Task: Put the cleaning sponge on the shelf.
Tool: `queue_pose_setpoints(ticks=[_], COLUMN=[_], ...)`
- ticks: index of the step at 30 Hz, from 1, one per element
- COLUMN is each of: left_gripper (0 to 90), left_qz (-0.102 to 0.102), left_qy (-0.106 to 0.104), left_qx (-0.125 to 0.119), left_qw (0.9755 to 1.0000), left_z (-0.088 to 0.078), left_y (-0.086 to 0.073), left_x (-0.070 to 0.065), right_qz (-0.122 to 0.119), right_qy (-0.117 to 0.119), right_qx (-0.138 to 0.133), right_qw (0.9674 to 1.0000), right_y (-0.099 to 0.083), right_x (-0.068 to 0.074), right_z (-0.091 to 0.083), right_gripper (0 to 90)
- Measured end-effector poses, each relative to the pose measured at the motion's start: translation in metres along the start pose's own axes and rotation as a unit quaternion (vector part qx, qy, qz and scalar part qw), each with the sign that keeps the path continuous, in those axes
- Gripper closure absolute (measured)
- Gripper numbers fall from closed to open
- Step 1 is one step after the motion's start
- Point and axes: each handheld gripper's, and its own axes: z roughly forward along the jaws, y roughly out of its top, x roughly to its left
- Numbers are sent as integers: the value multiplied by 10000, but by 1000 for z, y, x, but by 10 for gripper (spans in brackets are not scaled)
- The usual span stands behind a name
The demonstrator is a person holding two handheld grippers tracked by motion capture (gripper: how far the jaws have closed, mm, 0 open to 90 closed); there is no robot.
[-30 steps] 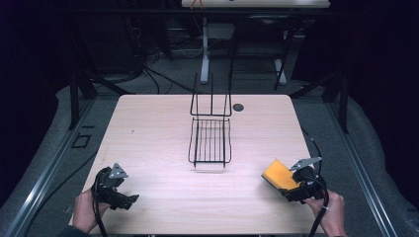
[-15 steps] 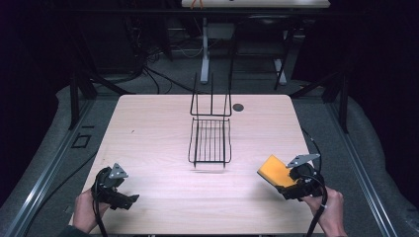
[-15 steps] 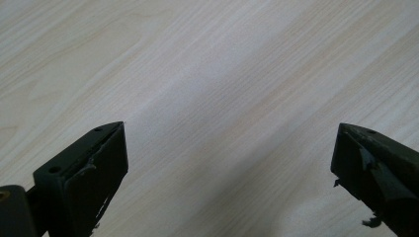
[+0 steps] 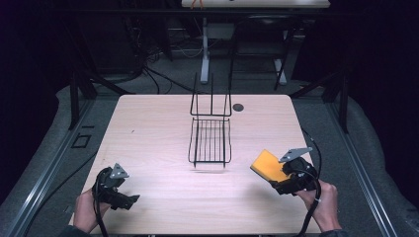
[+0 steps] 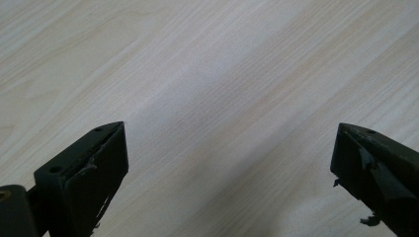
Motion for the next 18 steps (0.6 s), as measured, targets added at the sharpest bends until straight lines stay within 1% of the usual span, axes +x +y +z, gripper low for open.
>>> queue_pose_setpoints(ticks=[1, 10, 15, 17, 18], left_gripper=[15, 16, 16, 16, 16], left_qz=[-24, -16, -23, -10, -5], left_qy=[4, 22, 14, -7, 0], left_qx=[-8, -1, 1, -1, 11], left_qw=[10000, 10000, 10000, 10000, 10000], left_z=[0, 0, 0, 0, 1], left_y=[0, 0, 0, 0, 0], left_x=[0, 0, 0, 0, 0], right_qz=[-18, -178, -290, -386, -382], right_qy=[8, -12, -41, -72, -68], right_qx=[-7, -72, -36, -15, -32], right_qw=[10000, 9998, 9996, 9992, 9992], right_y=[4, 23, 32, 37, 39], right_x=[0, 3, 4, 5, 5], right_z=[-1, -2, -3, -4, -4], right_gripper=[226, 227, 227, 227, 227])
